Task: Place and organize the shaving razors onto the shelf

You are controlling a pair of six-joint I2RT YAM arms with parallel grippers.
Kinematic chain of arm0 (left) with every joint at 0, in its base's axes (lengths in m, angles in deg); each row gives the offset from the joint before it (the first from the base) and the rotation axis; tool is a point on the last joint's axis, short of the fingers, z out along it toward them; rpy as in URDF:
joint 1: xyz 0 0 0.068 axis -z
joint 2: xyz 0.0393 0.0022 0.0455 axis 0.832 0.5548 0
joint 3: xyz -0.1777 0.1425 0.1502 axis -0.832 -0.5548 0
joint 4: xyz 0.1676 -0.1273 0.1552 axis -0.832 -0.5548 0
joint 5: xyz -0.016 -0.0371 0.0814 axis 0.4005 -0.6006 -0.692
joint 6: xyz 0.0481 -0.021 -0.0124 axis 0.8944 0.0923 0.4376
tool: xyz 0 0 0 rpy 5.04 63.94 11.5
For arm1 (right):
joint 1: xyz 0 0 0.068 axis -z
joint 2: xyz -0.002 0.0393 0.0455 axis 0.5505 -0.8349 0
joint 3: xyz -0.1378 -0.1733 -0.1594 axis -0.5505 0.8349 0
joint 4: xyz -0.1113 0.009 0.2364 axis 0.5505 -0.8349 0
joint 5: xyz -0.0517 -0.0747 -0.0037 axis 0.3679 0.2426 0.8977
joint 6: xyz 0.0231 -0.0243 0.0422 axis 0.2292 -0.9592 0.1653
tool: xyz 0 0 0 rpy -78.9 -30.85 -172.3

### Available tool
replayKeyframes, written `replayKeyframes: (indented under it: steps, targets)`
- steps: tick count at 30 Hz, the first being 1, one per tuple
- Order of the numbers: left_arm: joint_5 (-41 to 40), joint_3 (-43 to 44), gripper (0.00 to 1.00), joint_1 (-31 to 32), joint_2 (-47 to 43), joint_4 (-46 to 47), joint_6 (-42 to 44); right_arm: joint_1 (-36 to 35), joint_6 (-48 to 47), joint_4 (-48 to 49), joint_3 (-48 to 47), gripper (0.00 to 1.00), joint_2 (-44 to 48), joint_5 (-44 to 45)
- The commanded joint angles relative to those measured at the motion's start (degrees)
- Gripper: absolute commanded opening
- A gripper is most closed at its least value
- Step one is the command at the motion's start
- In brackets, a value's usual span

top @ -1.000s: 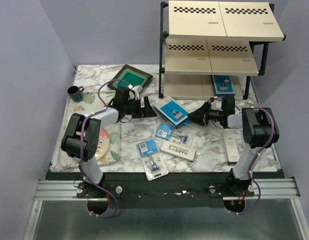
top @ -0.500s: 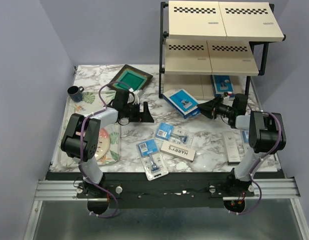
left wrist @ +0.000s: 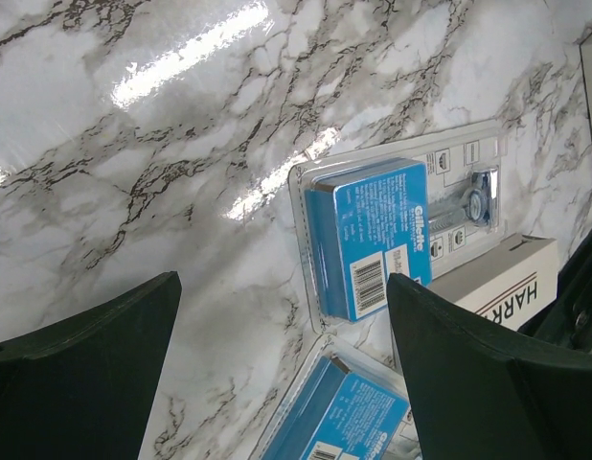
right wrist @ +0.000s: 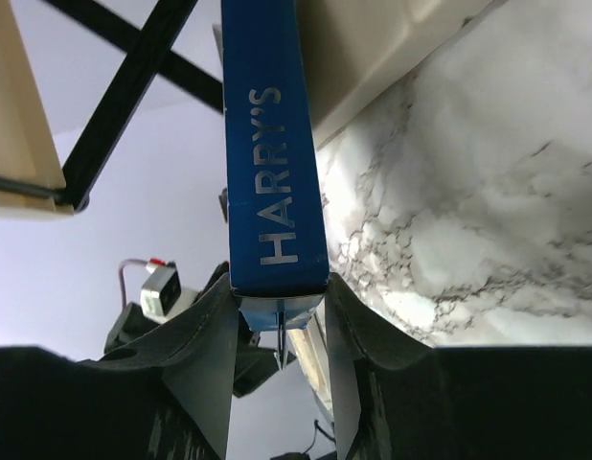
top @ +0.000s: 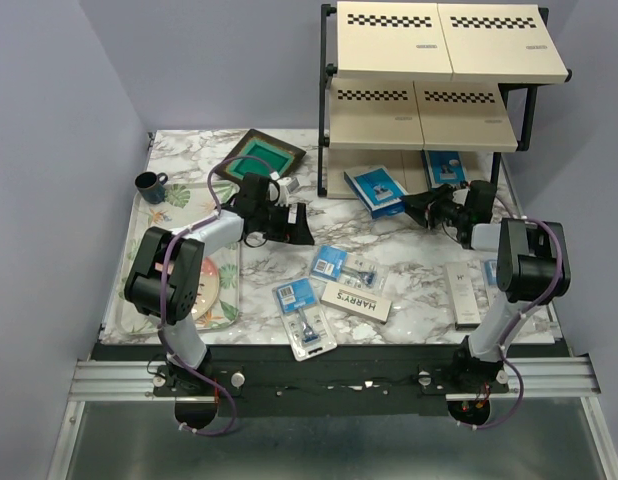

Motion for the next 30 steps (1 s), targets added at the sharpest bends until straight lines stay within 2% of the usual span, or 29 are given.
replayKeyframes:
  steps: [1,4,6,7,11,13,16,18,20,21,23,24,25,26,30]
  targets:
    - [-2.2,2.0,0.98,0.9,0.0,-1.9,2.4,-0.7,4.0,1.2,-2.5,0.18,-2.7,6.4]
    - [-2.9,2.1,0.98,1.6,0.3,-1.9,3.0,-3.2,6.0,0.4,-3.0,0.24,-3.5,8.1]
    - [-3.1,2.2,0.98,2.0,0.4,-2.1,3.3,-4.7,6.4,0.0,-3.6,0.33,-4.6,8.3]
    - [-3.4,2.3,0.98,2.4,0.5,-2.4,3.6,-6.1,6.2,-0.5,-3.9,0.42,-4.6,8.3]
    - [-4.8,2.5,0.98,3.1,0.1,-2.4,3.9,-8.0,5.2,-3.9,-4.3,0.55,-4.1,9.1]
    - [-7.1,2.4,0.98,3.7,-0.1,-1.9,3.8,-8.0,4.1,-5.8,-3.9,0.60,-3.7,9.7]
    - [-15.1,3.3,0.98,5.1,-0.2,-1.2,0.7,-8.0,2.1,-6.6,-3.5,0.62,-3.3,9.8]
    - [-20.3,5.4,0.98,6.7,0.0,-0.9,-2.4,-8.0,1.3,-6.4,-3.2,0.63,-2.8,9.5]
    - [-22.0,8.2,0.96,7.8,0.8,-0.3,-3.7,-8.0,-0.1,-6.9,-3.1,0.63,-2.2,9.4]
    - [-23.6,9.1,0.82,8.3,1.3,1.5,-4.4,-8.0,-0.8,-8.0,-3.4,0.63,-2.0,9.4]
    - [-25.4,12.5,0.64,10.3,3.5,3.4,-3.9,-8.0,-2.8,-9.0,-3.9,0.63,-2.1,9.6]
    - [-25.6,13.7,0.24,10.9,4.7,5.3,-3.2,-8.0,-3.0,-9.5,-3.9,0.63,-2.2,9.7]
    - [-28.2,15.3,0.03,12.0,6.1,5.4,-2.5,-8.0,-3.1,-9.5,-3.9,0.63,-2.6,9.7]
    - [-30.4,18.8,0.00,12.6,9.0,4.7,-2.8,-8.0,-3.1,-9.4,-3.9,0.63,-3.1,9.7]
    - [-34.9,22.8,0.00,12.9,14.4,5.5,-6.4,-8.0,-3.3,-8.9,-4.3,0.60,-4.1,9.4]
